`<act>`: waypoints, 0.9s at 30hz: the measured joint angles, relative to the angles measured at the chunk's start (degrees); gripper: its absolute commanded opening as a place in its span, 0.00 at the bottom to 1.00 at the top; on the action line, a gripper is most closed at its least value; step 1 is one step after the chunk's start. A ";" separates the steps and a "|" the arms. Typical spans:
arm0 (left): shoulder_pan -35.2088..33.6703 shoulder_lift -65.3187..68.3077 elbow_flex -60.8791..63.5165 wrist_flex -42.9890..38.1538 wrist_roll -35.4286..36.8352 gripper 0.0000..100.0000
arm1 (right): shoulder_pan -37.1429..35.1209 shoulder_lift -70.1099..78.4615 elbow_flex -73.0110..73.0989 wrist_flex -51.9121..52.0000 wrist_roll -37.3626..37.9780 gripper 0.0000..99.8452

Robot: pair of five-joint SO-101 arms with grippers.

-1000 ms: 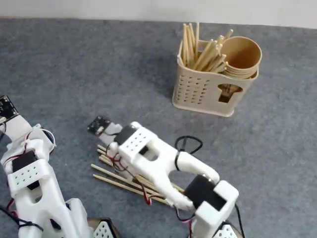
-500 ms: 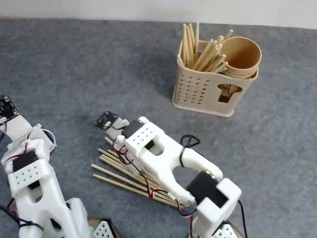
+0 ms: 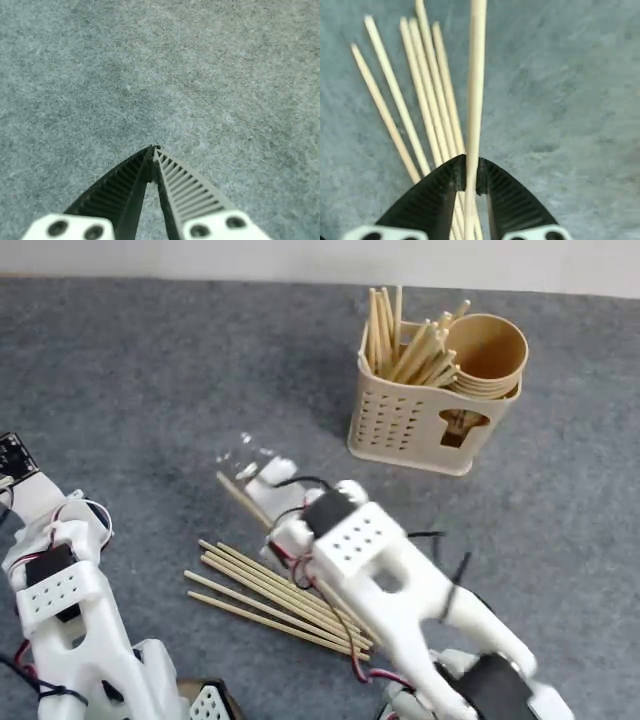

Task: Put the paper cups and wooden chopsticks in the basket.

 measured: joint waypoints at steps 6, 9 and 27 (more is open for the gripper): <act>0.00 0.00 0.00 0.00 0.00 0.01 | 4.92 -12.13 0.00 0.00 0.00 0.01; 0.00 0.00 0.00 0.00 0.00 0.01 | 5.45 -17.32 0.00 -1.58 0.00 0.01; 0.00 0.00 0.00 0.00 0.00 0.01 | 5.45 -32.88 -0.09 -25.93 -1.58 0.01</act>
